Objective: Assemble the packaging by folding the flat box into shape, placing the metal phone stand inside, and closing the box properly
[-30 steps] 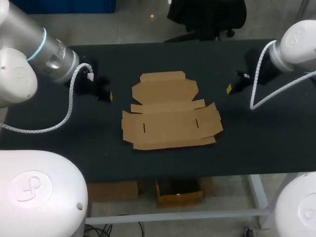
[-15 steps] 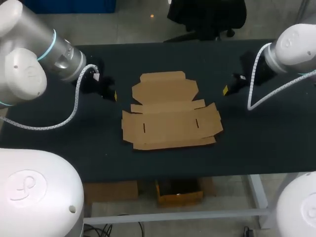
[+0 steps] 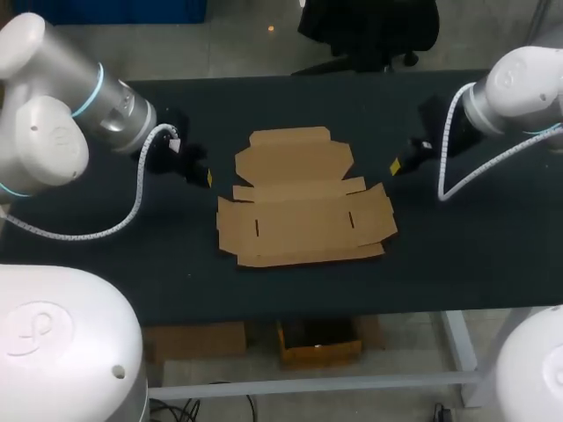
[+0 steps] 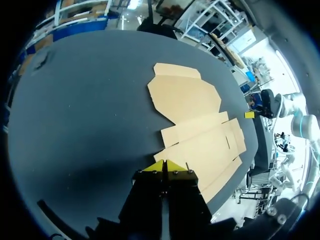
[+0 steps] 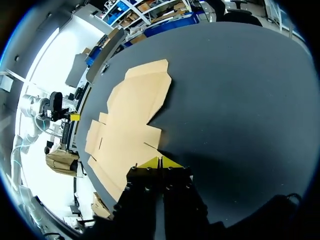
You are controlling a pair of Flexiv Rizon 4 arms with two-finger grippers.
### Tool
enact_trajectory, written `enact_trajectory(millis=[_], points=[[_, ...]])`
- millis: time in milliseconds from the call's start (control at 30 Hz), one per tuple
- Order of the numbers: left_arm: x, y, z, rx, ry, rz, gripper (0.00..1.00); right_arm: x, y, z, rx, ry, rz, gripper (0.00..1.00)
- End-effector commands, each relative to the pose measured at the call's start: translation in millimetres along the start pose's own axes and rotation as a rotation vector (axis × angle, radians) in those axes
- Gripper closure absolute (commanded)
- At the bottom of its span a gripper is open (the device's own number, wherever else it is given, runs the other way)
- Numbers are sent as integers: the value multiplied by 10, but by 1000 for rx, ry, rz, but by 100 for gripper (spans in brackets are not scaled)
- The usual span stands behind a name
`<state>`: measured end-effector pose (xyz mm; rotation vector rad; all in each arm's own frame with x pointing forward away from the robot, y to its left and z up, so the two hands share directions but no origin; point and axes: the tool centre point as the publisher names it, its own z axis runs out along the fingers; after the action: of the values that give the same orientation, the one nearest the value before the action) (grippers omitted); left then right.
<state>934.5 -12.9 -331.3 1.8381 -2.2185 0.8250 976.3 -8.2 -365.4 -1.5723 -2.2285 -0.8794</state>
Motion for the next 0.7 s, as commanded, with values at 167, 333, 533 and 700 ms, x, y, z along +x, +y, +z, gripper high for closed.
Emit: enact_trajectory(millis=[167,333,533,700], points=[[-13,-23,43,-3,1,0,100,-68,49,41,21,47,0,100],[-13,-23,43,-3,1,0,100,-68,49,41,21,47,0,100],[42,-63,142,5,16,33,100,-44,78,78,10,54,-14,100],[57,-62,139,16,12,60,100,-43,65,83,5,58,-24,100]])
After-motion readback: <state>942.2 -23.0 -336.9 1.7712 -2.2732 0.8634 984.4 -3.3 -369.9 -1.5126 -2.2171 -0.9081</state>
